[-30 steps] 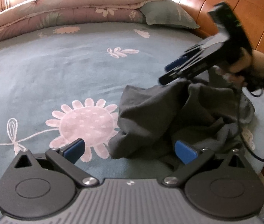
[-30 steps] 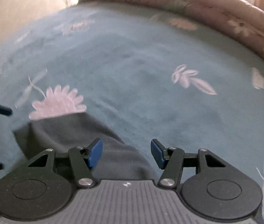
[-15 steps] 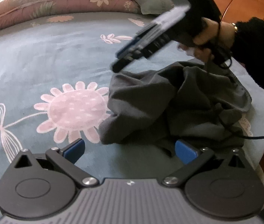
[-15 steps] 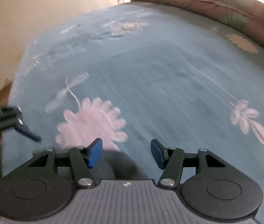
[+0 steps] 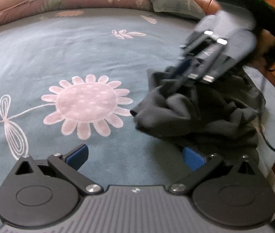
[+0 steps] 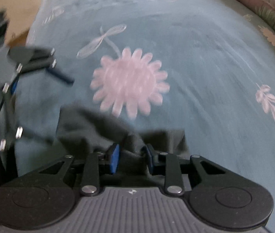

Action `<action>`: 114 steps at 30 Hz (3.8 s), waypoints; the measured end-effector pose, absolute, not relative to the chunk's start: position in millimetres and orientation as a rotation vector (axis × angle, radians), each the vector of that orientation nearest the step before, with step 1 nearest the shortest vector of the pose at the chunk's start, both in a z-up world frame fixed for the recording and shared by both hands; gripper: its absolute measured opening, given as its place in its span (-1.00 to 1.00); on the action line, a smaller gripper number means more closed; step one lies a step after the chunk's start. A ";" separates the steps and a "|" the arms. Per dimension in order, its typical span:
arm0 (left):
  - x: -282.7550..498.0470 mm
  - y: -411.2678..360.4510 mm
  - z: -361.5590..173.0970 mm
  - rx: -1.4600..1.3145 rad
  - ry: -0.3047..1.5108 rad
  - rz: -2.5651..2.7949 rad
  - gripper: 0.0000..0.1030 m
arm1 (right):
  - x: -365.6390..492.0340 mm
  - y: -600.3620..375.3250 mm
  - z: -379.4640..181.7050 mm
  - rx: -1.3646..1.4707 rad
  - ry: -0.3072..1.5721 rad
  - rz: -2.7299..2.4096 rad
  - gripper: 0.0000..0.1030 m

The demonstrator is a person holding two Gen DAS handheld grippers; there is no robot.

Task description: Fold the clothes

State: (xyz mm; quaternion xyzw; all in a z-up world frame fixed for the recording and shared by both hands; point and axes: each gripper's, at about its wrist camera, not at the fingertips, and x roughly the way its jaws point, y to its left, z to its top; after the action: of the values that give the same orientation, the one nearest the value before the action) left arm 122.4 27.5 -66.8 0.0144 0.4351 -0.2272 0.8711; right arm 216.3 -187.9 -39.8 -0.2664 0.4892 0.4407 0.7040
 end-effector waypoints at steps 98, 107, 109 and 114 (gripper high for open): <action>107.8 75.2 -68.7 -0.032 0.790 -0.391 0.99 | 292.7 -214.0 -33.2 -0.214 0.982 0.317 -0.62; 159.2 67.4 -68.1 -0.107 0.824 -0.408 0.99 | 239.4 -251.8 -18.5 -0.073 0.858 0.286 -0.20; 173.0 69.2 -71.8 -0.151 0.842 -0.405 0.99 | 226.7 -251.2 -18.0 -0.048 0.847 0.308 -0.19; 205.8 75.2 -85.8 -0.315 0.851 -0.420 0.99 | 203.3 -245.0 -12.1 -0.029 0.813 0.337 -0.07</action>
State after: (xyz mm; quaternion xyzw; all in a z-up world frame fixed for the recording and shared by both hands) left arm 205.8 75.2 -85.8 -0.1511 0.4078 -0.2012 0.8777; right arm 203.3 -245.0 -12.1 -0.0142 0.3935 0.1631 0.9046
